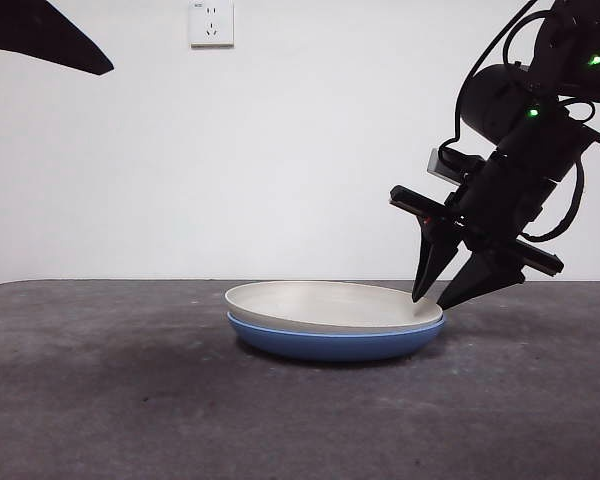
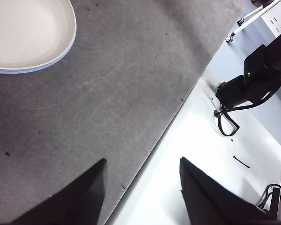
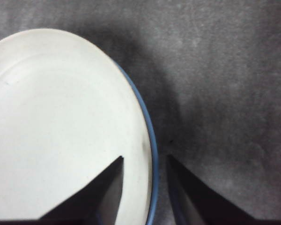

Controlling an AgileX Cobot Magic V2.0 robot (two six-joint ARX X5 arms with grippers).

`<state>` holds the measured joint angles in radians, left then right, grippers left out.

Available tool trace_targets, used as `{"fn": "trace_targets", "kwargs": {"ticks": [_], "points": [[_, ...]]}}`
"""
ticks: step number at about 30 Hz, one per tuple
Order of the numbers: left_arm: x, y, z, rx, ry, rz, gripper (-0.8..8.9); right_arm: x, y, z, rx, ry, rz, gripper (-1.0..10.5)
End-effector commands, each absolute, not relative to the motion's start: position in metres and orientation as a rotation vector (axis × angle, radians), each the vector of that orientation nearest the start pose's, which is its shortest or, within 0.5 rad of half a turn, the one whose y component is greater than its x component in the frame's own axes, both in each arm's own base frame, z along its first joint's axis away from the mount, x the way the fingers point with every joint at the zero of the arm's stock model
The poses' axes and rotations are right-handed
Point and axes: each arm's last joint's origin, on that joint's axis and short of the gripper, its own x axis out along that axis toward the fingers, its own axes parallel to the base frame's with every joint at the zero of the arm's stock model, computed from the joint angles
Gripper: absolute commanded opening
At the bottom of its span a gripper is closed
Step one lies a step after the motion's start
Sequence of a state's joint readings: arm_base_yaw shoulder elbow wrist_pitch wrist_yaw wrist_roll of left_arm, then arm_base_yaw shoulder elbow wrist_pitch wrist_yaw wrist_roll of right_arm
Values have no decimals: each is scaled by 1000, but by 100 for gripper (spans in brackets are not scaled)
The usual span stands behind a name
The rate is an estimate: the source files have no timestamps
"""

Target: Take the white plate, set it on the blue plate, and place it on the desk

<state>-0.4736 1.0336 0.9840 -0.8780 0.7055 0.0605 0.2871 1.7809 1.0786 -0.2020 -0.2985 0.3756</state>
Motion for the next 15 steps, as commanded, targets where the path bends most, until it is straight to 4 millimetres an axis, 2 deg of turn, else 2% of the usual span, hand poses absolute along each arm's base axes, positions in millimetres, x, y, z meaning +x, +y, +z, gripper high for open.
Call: {"fn": "trace_targets", "kwargs": {"ticks": [1,5,8,15], "points": [[158,-103,310,-62,923,-1126,249,348,113,175,354,1000,365,172],[158,-103,310,-62,923,-1126,249,348,113,177,359,996,366,180],[158,-103,310,-62,923,-1126,249,345,112,185,356,977,360,231],[158,-103,310,-62,922,-1126,249,327,102,237,343,848,387,231]]}}
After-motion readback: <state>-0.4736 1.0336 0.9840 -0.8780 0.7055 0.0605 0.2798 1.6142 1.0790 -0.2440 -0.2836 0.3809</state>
